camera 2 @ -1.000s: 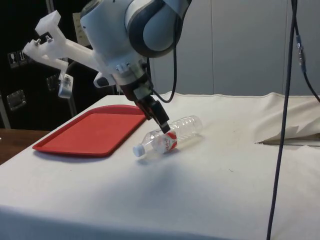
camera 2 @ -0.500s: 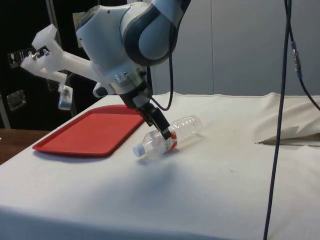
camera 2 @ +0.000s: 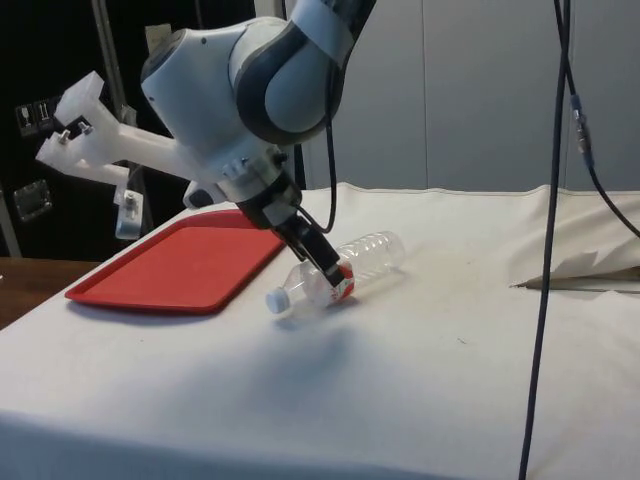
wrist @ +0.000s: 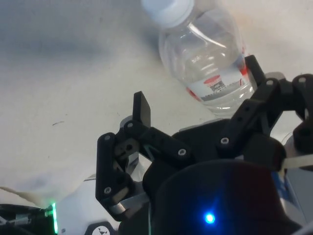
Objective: Place the bottle upright on the tray.
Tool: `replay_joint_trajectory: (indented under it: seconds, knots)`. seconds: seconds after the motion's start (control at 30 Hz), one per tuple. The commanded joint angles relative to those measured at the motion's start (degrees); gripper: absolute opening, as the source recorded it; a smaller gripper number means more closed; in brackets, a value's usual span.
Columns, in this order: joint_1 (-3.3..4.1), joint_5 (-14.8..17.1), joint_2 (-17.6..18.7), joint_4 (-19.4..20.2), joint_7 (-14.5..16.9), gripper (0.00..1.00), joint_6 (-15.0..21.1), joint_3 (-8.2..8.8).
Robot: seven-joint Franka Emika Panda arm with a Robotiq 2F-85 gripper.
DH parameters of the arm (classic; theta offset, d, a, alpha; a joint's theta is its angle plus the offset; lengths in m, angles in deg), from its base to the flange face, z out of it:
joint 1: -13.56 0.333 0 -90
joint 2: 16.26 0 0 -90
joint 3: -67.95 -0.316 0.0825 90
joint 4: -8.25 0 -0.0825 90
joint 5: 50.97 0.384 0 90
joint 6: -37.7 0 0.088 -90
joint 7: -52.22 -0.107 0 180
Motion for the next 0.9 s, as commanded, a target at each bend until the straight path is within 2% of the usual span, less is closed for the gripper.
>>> replay_joint_trajectory:
  seconds: [0.0,0.23,0.27,0.33,0.53,0.57,0.6,0.83,0.87]
  knots:
    - [0.29,-0.17,0.52,-0.63,-0.29,1.00,-0.86,0.06]
    - [0.52,-0.17,2.01,-2.41,-0.29,1.00,-3.04,-0.11]
    - [0.29,0.00,1.60,-2.01,-0.06,1.00,-2.46,-0.23]
    - [0.63,-0.17,2.35,-2.86,-0.29,1.00,-3.55,-0.11]
    - [0.63,-0.63,3.90,-4.81,-0.29,1.00,-5.10,0.00]
    - [0.40,-0.29,3.44,-4.24,-0.06,1.00,-4.41,-0.23]
    - [0.63,-0.69,4.13,-5.10,-0.23,1.00,-5.27,0.00]
    - [0.40,-1.32,5.61,-6.47,0.00,1.00,-5.61,-0.17]
    - [0.57,-1.83,6.25,-6.99,0.06,1.00,-5.90,-0.06]
